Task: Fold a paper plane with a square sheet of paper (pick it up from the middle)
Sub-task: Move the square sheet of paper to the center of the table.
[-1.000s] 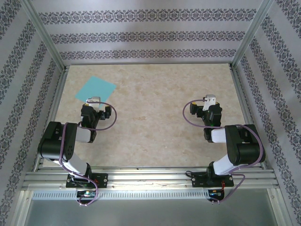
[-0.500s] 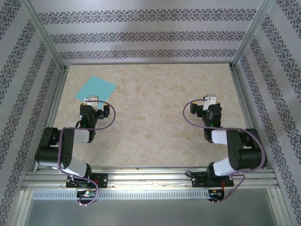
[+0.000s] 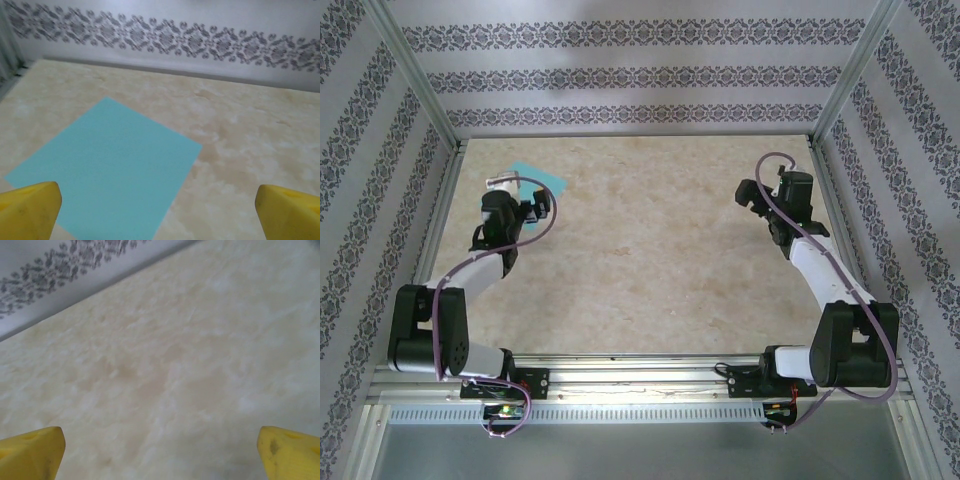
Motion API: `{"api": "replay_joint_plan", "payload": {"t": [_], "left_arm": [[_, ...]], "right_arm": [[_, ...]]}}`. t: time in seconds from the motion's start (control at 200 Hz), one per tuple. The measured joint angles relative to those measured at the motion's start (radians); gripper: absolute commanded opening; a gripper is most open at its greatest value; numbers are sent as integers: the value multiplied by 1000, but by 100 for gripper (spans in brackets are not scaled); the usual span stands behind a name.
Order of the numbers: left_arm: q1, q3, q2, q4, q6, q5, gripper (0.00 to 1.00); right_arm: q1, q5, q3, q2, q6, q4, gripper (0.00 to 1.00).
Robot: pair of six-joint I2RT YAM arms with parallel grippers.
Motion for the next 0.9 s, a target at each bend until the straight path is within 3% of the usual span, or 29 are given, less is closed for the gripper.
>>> {"api": "replay_joint_plan", "payload": {"t": [0.16,0.27,0.465,0.674,0.899], "left_arm": [[13,296,182,-255,-70,73,99],[13,505,341,-443,-103,106,99],[13,713,521,-708,-144,108,99],[13,856,640,-919,-193,98,99],[13,882,691,-1011,-235,121,99]], "right_arm": [[-27,-255,-62,19,137,-5,95],[47,-336,-32,39,162,-33,97],[153,-375,56,39,153,-67,97],[159,-375,58,39,150,-95,98],[159,-374,58,39,150,-111,98]]}}
